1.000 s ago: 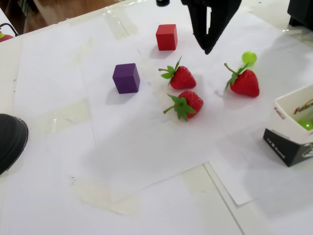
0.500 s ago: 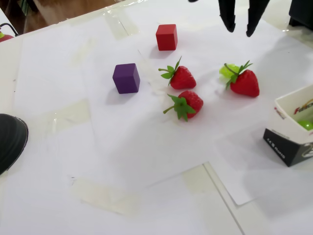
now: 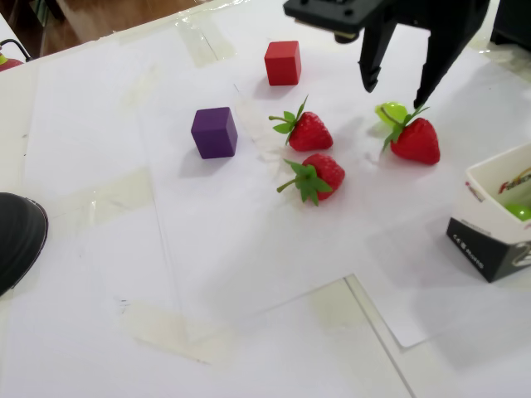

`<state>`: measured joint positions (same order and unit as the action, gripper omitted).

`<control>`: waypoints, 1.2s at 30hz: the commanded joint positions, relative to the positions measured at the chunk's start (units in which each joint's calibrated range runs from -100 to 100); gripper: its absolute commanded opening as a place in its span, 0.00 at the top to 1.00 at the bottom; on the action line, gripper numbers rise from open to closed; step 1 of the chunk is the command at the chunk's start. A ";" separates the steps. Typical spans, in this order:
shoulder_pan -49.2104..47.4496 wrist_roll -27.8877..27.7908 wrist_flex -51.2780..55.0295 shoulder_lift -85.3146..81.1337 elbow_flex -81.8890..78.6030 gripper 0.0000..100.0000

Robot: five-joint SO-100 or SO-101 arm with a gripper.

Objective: Pick up the grapes and place them in the box.

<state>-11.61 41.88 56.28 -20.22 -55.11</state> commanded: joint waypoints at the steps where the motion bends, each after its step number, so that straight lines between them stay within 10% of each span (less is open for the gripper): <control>1: 0.73 -0.10 -5.63 -3.17 -2.52 0.78; 36: 0.29 1.42 -11.51 -3.00 -6.80 0.90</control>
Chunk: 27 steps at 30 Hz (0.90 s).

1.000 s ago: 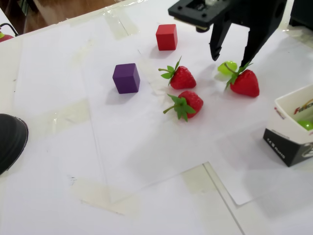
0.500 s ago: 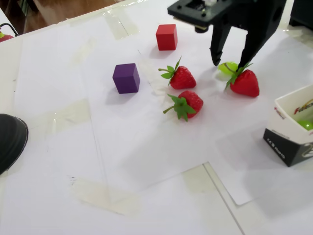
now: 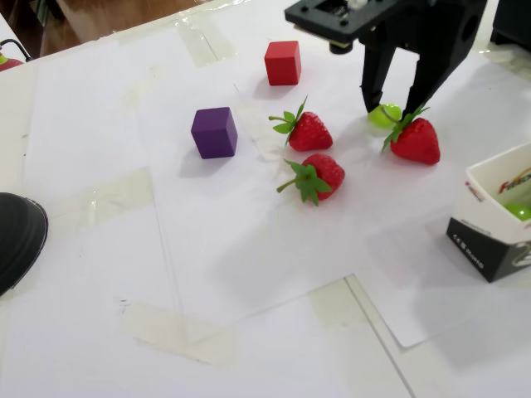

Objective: Pick up the grapes and place them in the box.

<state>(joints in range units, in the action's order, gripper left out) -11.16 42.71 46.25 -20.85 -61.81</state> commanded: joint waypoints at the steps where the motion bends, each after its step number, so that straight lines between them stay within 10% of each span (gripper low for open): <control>1: -0.16 0.59 -1.64 -2.53 -0.10 0.90; 9: 0.65 -0.68 -0.49 -3.31 1.54 0.90; 27: 1.82 -3.96 41.25 -6.66 41.90 0.91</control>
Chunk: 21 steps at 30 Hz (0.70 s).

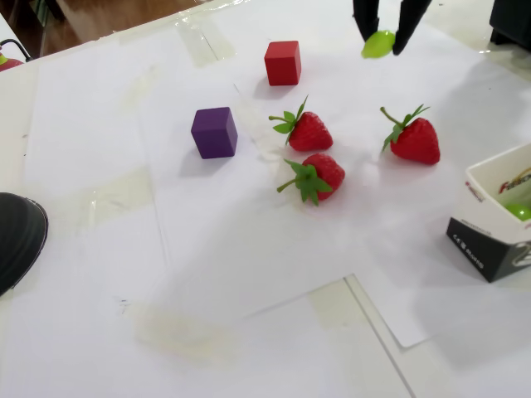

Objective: Pick up the grapes and place them in the box.

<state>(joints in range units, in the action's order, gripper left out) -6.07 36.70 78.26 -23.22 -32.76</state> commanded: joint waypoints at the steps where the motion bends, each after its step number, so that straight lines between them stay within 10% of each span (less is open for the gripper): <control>1: -4.96 3.17 10.55 -4.47 14.58 0.91; 21: -33.86 15.97 -9.96 4.04 17.58 0.92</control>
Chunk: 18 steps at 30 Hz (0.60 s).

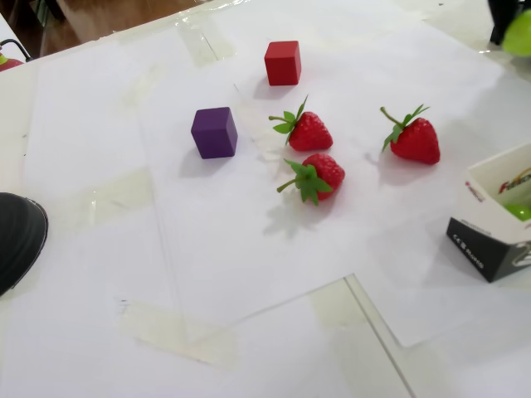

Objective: Pick up the grapes and place them in the box.

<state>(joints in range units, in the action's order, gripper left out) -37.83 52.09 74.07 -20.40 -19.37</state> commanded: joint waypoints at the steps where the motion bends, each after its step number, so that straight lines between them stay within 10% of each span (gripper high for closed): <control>1: -2.47 0.59 -6.75 2.00 4.00 0.92; 18: -2.69 0.68 -16.15 4.58 -6.72 0.89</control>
<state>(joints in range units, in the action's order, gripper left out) -41.20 52.58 59.60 -15.58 -25.70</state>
